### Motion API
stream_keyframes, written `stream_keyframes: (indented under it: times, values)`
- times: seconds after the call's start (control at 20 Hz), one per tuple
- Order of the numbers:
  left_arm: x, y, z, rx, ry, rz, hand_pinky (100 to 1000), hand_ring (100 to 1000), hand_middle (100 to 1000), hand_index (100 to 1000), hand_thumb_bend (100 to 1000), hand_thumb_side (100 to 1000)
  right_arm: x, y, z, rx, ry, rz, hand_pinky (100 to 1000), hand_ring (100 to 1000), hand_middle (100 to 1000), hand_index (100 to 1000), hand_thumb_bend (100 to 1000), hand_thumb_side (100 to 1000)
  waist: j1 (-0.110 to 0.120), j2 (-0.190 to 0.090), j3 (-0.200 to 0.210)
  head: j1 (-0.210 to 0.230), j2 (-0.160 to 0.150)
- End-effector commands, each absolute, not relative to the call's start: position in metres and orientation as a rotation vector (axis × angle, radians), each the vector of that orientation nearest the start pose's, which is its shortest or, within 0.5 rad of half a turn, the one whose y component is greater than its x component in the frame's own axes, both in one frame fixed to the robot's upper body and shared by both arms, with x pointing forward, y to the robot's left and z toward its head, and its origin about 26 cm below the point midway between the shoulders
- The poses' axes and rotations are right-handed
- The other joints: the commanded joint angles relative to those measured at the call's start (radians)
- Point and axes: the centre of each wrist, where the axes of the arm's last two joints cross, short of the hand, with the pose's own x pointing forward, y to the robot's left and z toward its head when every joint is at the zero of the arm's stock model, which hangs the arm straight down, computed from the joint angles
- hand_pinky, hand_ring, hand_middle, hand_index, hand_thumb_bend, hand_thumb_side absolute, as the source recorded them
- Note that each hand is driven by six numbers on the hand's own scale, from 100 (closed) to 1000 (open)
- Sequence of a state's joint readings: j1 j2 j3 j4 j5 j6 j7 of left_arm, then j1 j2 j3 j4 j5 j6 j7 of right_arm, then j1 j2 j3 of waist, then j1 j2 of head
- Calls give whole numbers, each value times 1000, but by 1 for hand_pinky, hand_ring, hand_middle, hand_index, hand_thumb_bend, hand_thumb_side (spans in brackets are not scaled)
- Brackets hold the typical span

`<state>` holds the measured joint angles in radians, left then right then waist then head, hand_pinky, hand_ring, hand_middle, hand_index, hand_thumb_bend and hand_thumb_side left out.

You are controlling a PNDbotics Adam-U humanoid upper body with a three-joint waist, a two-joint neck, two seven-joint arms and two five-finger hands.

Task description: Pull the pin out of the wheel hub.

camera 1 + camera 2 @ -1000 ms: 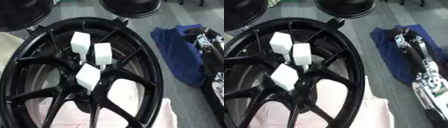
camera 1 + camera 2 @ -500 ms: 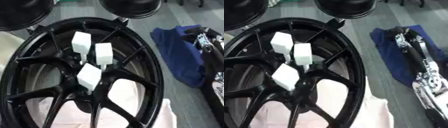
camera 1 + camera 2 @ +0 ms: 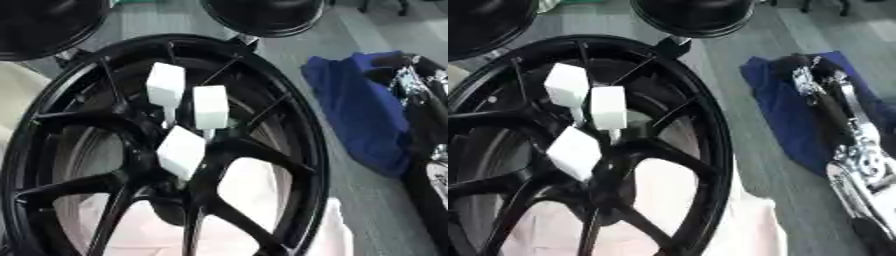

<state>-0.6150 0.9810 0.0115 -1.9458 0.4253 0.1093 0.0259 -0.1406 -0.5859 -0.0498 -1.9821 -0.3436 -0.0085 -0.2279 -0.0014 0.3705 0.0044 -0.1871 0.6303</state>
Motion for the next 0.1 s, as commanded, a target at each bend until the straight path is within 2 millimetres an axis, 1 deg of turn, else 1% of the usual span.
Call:
stream_keyframes:
  times: [0.05,0.1]
  values:
    - [283,308,361,234,-2416,-584,877,556,518,687,232,583,279,-326,198,-205,-2164,125,859,710,671,661,100,561,-2,-18,4,-3,-4]
    - [286,307,354,214,-2425,-533,878,559,520,688,231,587,279,-326,198,-203,-2167,123,859,710,671,661,100,561,-5,-17,6,-4,-5]
